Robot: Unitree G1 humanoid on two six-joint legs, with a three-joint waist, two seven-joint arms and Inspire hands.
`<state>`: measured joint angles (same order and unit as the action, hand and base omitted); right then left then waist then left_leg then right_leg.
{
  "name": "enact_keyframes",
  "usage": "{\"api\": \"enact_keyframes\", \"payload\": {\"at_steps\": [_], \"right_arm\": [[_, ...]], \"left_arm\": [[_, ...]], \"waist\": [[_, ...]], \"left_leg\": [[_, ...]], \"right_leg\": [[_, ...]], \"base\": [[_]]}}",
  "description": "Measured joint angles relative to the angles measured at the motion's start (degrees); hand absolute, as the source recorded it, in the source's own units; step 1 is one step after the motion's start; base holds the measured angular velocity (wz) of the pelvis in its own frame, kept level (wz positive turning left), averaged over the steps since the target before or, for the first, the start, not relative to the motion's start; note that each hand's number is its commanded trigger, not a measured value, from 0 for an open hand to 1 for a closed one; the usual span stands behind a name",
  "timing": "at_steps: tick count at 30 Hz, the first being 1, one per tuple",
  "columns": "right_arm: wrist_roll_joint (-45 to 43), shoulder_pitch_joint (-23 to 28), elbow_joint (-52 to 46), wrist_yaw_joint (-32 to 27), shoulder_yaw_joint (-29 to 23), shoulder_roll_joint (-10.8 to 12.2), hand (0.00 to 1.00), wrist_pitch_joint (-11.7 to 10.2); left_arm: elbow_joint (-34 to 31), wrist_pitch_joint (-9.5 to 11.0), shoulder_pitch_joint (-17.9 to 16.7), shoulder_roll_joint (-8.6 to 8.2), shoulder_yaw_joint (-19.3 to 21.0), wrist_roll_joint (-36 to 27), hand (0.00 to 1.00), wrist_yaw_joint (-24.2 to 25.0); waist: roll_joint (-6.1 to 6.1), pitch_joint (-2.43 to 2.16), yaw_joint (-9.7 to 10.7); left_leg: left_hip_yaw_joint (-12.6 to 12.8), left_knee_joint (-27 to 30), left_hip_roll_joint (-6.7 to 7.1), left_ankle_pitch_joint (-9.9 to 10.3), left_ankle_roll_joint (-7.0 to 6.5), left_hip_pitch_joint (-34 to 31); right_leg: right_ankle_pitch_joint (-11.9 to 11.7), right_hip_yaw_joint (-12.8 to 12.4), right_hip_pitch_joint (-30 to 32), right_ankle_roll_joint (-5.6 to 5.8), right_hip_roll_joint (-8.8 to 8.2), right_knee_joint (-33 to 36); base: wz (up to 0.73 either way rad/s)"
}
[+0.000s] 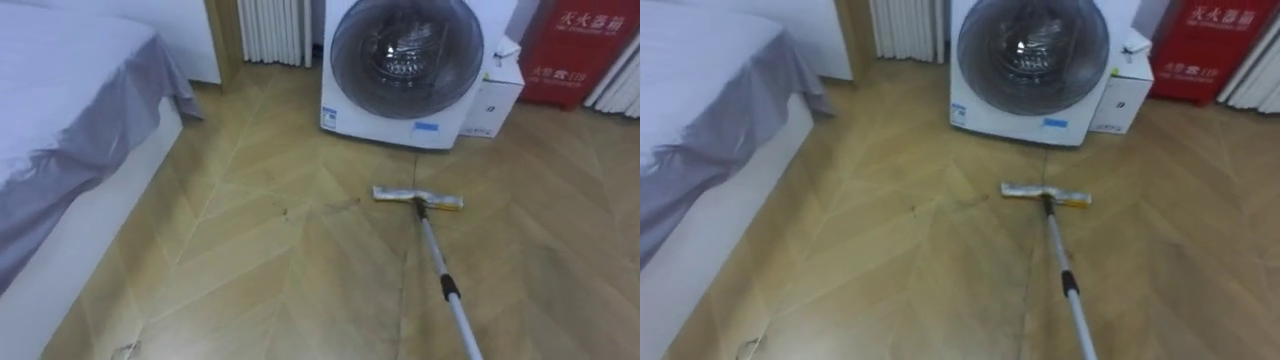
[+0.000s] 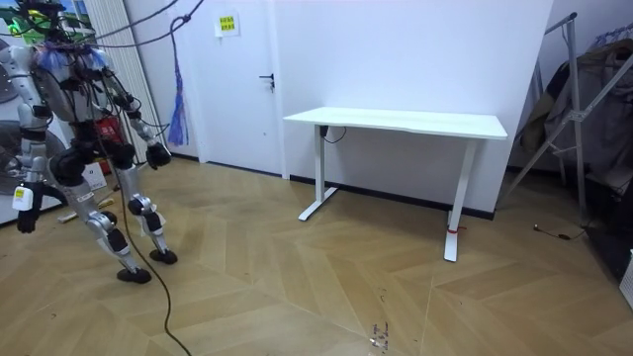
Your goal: Mop floor
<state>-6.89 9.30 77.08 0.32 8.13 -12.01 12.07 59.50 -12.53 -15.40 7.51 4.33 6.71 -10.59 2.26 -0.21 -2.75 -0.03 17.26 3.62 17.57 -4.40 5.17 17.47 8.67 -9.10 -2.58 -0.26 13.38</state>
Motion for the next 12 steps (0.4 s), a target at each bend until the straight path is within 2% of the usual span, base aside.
{"api": "enact_keyframes", "payload": {"at_steps": [6, 12], "right_arm": [[-3.2, -1.5, -1.0, 1.3, -3.1, 0.9, 1.00, 0.7], [-3.4, -3.1, -1.0, 2.2, -3.2, 1.0, 1.00, 2.7]], "left_arm": [[2.4, -0.8, 0.8, -0.26, 1.7, 1.0, 0.00, 1.5], [4.3, -3.5, 2.0, -0.29, 1.7, 1.2, 0.00, 2.7]], "waist": [[-0.58, 0.14, 0.4], [-1.12, 0.30, 0.8]], "left_leg": [[1.2, -0.3, -0.28, 0.0, -0.01, 0.5], [1.2, -0.9, -0.42, -0.1, -0.14, 0.5]], "right_leg": [[-0.5, -1.6, 0.0, 0.16, 0.27, 0.1], [-1.2, -1.5, 0.1, 0.25, 0.37, 0.1]], "base": [[-0.11], [-0.02]]}}
